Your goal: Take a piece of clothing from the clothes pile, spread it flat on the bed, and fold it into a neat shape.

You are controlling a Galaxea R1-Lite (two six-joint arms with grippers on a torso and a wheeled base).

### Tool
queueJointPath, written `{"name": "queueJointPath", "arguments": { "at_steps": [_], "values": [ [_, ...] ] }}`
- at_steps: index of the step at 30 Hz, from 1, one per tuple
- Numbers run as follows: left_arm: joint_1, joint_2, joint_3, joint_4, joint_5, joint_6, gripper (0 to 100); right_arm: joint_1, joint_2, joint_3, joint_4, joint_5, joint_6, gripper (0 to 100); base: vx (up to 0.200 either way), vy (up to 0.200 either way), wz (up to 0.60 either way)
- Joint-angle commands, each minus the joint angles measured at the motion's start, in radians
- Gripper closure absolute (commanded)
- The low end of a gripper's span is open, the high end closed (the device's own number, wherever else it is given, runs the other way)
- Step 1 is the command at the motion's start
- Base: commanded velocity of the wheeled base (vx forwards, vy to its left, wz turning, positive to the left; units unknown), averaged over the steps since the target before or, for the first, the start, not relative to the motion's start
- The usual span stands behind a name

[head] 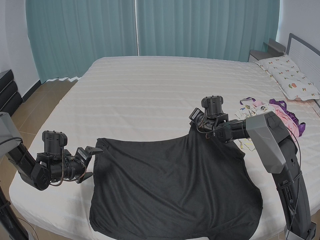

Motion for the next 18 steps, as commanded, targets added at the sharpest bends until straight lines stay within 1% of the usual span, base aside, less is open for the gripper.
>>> {"name": "queueJointPath", "arguments": {
  "at_steps": [1,4,5,6,11,15,18],
  "values": [
    [0.000,0.007,0.000,0.000,0.000,0.000,0,0.002,0.012,0.006,0.002,0.000,-0.006,100,0.000,0.000,0.00],
    [0.000,0.015,-0.002,0.000,0.000,0.000,0,0.000,0.010,0.038,-0.014,0.000,-0.044,100,0.000,0.000,0.00],
    [0.000,0.015,-0.002,0.000,0.000,0.000,0,0.000,0.010,0.038,-0.014,0.000,-0.044,0,0.000,0.000,0.00],
    [0.000,0.015,-0.002,0.000,0.000,0.000,0,0.002,0.007,0.052,-0.020,0.000,-0.066,0,0.000,0.000,0.00],
    [0.000,0.017,0.000,0.000,0.000,0.000,0,-0.009,-0.036,0.086,-0.058,0.007,-0.067,0,0.000,0.000,0.00],
    [0.000,0.018,0.000,0.000,0.000,0.000,0,-0.036,-0.077,0.109,-0.052,0.015,-0.067,0,0.000,0.000,0.00],
    [0.000,0.018,0.000,0.000,0.000,0.000,0,-0.078,-0.089,0.112,-0.043,0.024,-0.069,0,0.000,0.000,0.00]
  ]
}}
